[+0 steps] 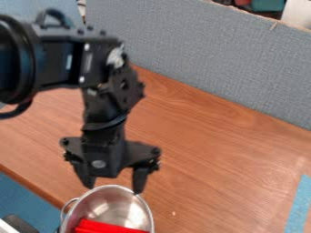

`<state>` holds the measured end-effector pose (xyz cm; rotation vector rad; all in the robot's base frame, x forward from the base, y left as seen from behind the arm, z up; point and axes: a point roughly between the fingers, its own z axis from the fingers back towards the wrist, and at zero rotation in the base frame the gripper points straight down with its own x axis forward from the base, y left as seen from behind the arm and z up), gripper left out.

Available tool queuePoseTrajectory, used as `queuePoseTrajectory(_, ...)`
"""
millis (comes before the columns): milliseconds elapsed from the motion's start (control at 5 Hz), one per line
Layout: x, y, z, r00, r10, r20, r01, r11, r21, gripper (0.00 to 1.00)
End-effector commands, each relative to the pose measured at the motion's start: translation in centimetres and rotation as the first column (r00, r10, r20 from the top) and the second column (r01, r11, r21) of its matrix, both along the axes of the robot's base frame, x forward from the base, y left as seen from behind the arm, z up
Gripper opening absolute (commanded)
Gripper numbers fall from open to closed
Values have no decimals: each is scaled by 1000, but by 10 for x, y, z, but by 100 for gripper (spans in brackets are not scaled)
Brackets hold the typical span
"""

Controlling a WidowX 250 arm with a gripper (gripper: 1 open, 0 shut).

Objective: Put the red object in the metal pot

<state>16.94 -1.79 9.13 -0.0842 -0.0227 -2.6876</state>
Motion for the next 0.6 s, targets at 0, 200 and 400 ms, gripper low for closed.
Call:
queuePoseTrajectory(0, 7, 0, 24, 975, 220, 29, -220, 975, -21, 100)
queuePoseTrajectory(200, 12, 16, 12, 982, 186, 34, -184, 981, -60, 100)
queuePoseTrajectory(400, 14, 27, 14, 984, 171, 46, -168, 983, -69, 100)
